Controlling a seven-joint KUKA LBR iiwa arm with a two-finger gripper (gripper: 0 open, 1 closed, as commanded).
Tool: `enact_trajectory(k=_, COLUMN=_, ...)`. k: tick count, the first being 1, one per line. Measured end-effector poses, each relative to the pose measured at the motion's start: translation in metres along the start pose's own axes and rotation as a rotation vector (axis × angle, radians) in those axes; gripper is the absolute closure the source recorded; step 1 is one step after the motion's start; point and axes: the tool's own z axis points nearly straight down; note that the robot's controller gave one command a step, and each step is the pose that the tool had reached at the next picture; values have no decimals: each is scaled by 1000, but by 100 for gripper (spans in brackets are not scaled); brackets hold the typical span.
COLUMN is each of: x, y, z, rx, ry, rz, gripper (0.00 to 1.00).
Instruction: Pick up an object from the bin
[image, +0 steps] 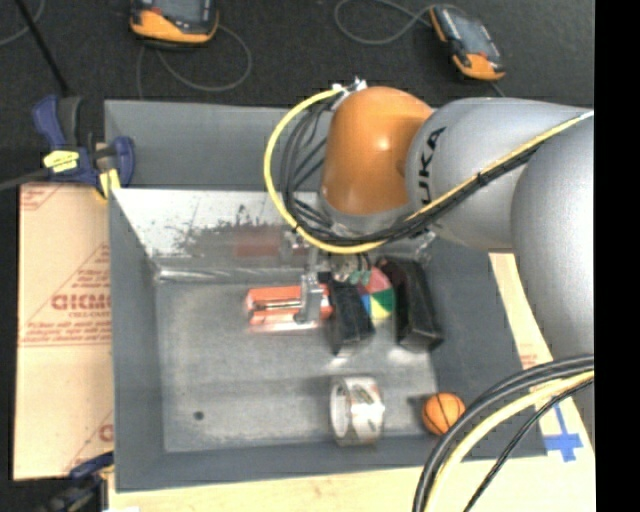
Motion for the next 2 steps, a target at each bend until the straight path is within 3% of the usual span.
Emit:
enact_trajectory(k=1, x=3, y=-28, z=28, rx=1, ry=-3, rz=108, gripper=0)
enact_trajectory(k=2, x=-4, y=-33, z=48, rx=3, ry=-2, rz=198, gripper=0)
